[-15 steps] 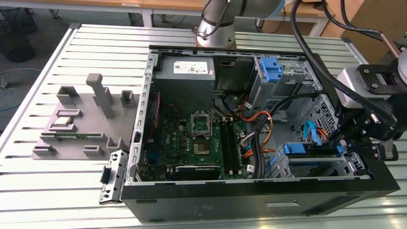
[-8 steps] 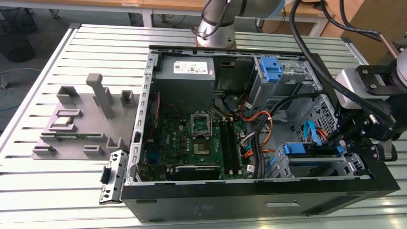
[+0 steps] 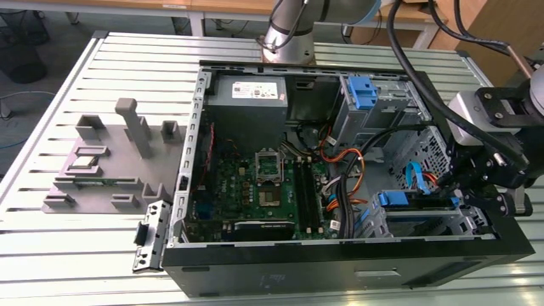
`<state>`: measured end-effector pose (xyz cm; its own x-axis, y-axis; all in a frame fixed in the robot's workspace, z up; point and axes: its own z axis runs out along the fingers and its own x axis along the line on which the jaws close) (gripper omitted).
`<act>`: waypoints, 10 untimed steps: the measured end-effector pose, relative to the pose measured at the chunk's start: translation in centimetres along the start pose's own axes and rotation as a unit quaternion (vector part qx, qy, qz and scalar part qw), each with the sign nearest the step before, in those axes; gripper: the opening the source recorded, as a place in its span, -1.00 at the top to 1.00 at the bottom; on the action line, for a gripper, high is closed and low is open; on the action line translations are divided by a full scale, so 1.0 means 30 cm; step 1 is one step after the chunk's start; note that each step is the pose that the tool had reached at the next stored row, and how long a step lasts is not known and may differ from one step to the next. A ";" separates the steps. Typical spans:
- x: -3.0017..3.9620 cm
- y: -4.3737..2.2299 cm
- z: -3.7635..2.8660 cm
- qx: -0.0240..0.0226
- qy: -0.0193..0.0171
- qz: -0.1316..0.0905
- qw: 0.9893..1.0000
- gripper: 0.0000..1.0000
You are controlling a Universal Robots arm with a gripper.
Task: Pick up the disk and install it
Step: 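Insert the second disk wire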
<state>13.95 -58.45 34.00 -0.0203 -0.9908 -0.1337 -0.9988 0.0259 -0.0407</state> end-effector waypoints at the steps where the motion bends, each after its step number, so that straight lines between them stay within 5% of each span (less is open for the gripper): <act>1: 0.000 0.000 0.000 0.000 0.000 0.000 1.000 0.52; 10: 0.001 0.008 0.005 0.000 0.001 0.000 1.000 0.52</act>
<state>13.72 -58.44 33.84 -0.0203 -0.9911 -0.1319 -0.9988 0.0258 -0.0407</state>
